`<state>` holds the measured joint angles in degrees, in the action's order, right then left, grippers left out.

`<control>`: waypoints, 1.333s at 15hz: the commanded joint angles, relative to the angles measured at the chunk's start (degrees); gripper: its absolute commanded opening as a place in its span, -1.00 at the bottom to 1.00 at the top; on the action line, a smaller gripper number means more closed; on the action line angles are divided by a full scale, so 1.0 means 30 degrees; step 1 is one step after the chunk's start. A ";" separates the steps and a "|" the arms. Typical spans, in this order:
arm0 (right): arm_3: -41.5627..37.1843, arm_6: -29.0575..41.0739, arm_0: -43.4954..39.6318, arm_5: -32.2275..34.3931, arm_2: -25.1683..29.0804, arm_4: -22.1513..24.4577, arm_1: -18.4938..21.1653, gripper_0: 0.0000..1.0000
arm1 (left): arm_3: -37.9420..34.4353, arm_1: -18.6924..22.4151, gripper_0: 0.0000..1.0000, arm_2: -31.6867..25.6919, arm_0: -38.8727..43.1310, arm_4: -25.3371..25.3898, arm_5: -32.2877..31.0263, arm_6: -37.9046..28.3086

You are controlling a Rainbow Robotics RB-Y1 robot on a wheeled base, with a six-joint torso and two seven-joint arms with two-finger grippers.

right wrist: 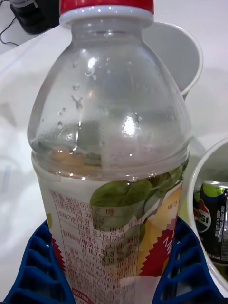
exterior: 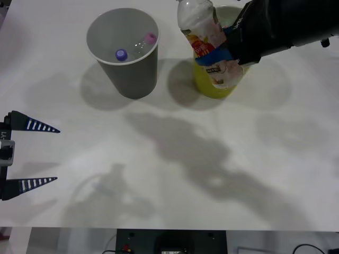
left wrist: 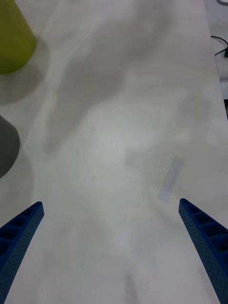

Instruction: Put the can into the green bin and the plastic bottle into the gray bin

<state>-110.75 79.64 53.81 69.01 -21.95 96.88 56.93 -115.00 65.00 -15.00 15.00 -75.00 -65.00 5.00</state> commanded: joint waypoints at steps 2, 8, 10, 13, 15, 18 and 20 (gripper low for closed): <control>0.3020 -0.0003 0.3947 -0.0006 -0.2614 -0.0097 -0.1017 -1.00 | 0.0000 0.0000 0.96 0.0000 0.0000 0.0000 0.0000 0.0000; 1.0930 -0.0091 0.9045 -0.0006 -0.4811 0.1133 -0.5558 -1.00 | 0.0000 0.0000 0.95 0.0000 0.0000 0.0000 0.0000 0.0000; 1.3245 -0.0501 1.0158 -0.0035 -0.5075 0.1514 -0.6905 -1.00 | 0.0000 0.0000 0.95 0.0000 0.0000 0.0000 0.0000 0.0000; 1.5676 -0.0618 1.1359 -0.1002 -0.5543 0.3067 -0.8927 -1.00 | 0.0000 0.0000 0.96 0.0000 0.0000 0.0000 0.0000 0.0000; 1.6965 -0.0648 1.1623 -0.2174 -0.5631 0.3653 -1.0040 -1.00 | 0.0000 0.0000 0.95 0.0000 0.0000 0.0000 0.0000 0.0000; 1.8430 -0.0677 1.2356 -0.4429 -0.7096 0.3858 -1.0977 -1.00 | 0.0000 0.0000 0.95 0.0000 0.0000 0.0000 0.0000 0.0000; 1.9192 -0.0706 1.2443 -0.5748 -0.7623 0.3975 -1.1593 -1.00 | 0.0000 0.0000 0.96 0.0000 0.0000 0.0000 0.0000 0.0000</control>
<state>-53.96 77.54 91.11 53.07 -44.33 108.59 22.78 -115.00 65.00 -15.00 15.00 -75.00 -65.00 5.00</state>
